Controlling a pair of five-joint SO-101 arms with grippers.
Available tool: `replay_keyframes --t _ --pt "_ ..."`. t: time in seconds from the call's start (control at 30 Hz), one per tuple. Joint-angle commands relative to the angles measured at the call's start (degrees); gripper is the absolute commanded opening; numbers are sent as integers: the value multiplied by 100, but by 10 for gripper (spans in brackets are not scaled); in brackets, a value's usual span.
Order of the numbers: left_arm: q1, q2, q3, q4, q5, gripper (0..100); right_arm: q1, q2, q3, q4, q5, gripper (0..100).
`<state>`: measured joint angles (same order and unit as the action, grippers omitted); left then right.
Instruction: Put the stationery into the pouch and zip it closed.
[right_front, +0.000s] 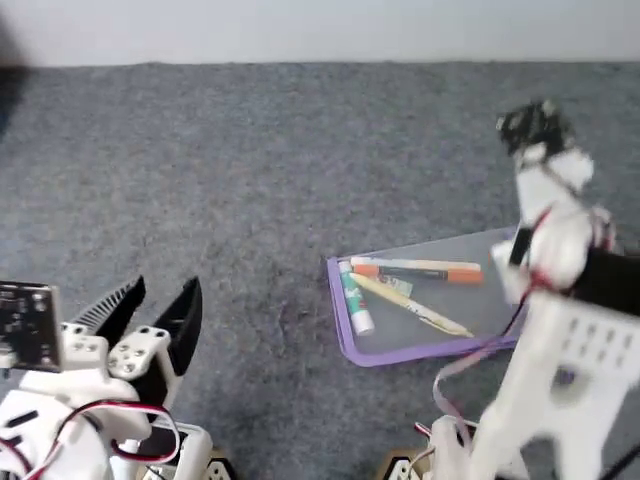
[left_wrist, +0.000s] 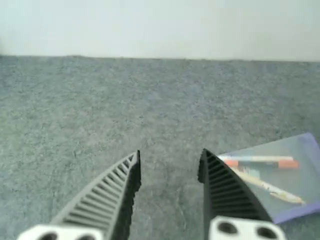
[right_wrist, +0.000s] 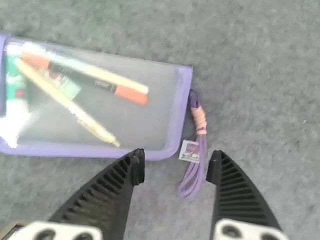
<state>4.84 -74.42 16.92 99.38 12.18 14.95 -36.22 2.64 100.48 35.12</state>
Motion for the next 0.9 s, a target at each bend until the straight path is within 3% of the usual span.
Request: replay_keyframes --t 0.0,0.07,0.2,0.57,0.73,0.87 --pt "-26 -290 435 -9 -44 179 -119 -1446 967 233 -70 162" --pt "-26 -466 760 -246 -35 156 -127 -2097 1512 233 -70 117" --pt "-9 -765 1543 -1011 -44 10 -127 -3073 2365 215 -334 6" --pt "9 -1152 3829 -2769 -88 12 -119 -4391 3912 -655 -2110 23" --pt "-26 -1486 5138 -3525 -598 14 -101 -5138 5029 -1508 -3191 17" --pt "35 -2198 6000 -3675 -879 14 -136 -6114 5952 -1868 -3833 17"
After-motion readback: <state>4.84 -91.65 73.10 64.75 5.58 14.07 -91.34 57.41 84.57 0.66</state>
